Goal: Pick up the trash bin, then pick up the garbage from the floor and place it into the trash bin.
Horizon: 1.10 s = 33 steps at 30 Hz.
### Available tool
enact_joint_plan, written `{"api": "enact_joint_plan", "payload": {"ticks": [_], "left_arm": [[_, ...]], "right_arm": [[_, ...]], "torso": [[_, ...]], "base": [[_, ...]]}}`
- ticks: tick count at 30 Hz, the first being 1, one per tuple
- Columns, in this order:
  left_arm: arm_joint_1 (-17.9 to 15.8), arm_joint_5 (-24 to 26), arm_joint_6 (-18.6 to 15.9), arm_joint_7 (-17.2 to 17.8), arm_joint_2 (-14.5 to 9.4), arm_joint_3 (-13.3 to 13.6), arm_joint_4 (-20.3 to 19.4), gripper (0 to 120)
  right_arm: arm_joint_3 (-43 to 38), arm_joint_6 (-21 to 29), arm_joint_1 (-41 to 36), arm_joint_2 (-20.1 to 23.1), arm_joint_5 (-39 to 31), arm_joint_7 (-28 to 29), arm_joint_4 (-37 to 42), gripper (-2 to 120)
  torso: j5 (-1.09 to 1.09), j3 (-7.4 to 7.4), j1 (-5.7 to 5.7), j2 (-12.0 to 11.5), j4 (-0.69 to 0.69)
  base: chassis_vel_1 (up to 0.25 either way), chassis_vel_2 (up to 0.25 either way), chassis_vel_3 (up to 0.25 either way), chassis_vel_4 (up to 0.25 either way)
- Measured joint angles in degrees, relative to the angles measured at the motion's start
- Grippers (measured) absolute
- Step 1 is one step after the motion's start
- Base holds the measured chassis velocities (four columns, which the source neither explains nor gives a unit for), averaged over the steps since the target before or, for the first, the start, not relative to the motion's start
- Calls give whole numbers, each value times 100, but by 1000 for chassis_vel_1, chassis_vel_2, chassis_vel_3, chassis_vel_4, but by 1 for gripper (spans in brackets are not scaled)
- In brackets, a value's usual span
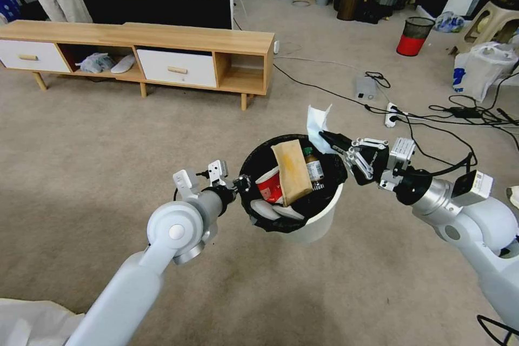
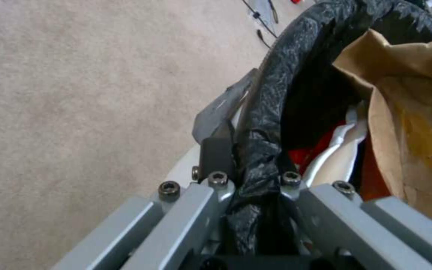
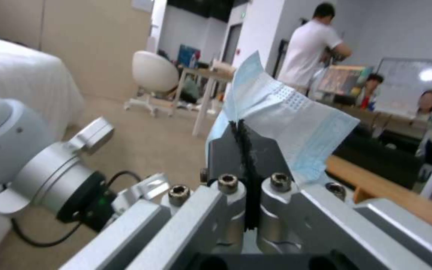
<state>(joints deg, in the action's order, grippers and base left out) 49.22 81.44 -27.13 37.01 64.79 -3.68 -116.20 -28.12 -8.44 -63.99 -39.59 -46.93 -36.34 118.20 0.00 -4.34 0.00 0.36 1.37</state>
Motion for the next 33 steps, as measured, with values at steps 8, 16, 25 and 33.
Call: {"api": "enact_joint_plan", "payload": {"ticks": [8,16,25,33], "left_arm": [[-74,-66,30,-76,124,89,77,2],[-34,-147,69,-147,126,50,82,2],[13,-208,82,-162,170,39,67,2],[56,-253,87,-199,200,20,77,2]], "right_arm": [[218,37,-87,294,-31,11,-147,0],[360,43,-227,444,-30,23,-285,0],[541,43,-263,500,2,32,-357,0],[672,62,-189,431,80,226,-423,10]], "torso": [[1,0,0,0,0],[1,0,0,0,0],[0,0,0,0,0],[0,0,0,0,0]], "base": [[0,0,0,0],[0,0,0,0],[0,0,0,0],[0,0,0,0]]}}
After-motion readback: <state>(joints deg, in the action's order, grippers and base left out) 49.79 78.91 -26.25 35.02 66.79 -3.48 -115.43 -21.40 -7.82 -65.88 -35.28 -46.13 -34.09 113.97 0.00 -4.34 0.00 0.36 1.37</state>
